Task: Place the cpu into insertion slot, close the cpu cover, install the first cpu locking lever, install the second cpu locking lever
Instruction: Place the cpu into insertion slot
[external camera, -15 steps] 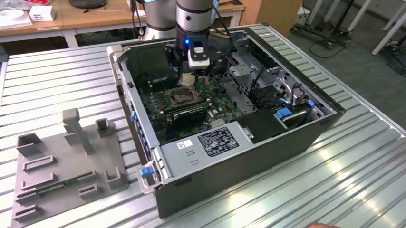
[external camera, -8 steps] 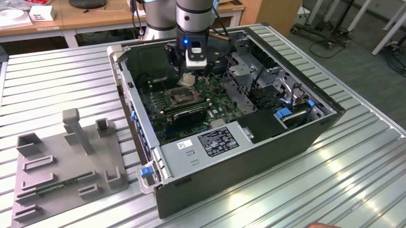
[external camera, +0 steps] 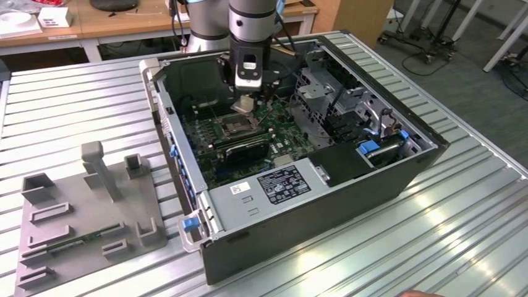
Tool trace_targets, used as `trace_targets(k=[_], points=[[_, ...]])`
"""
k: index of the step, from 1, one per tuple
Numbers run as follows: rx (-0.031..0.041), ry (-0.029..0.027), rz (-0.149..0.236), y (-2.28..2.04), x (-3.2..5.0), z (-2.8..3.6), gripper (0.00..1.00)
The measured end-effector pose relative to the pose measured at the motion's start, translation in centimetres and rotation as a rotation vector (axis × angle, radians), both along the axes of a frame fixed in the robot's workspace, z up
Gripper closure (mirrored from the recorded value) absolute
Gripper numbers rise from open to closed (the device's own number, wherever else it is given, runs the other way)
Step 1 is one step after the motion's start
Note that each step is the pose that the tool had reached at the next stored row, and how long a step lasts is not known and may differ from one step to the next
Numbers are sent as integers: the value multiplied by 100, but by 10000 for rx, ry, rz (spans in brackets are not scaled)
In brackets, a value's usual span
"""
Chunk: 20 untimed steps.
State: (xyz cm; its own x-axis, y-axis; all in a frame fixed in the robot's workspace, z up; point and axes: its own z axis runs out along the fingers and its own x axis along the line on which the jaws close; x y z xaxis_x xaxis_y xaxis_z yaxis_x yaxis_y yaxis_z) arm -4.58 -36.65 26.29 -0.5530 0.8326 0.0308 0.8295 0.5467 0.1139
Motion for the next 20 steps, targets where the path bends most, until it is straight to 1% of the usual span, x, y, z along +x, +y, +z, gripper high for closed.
trace_targets(k=[5, 7, 20], points=[[-1, 0, -861, 0, 0, -5, 46], [-1, 0, -1074, -1, 0, -5, 46], [-1, 0, -1107, 0, 0, -5, 46]])
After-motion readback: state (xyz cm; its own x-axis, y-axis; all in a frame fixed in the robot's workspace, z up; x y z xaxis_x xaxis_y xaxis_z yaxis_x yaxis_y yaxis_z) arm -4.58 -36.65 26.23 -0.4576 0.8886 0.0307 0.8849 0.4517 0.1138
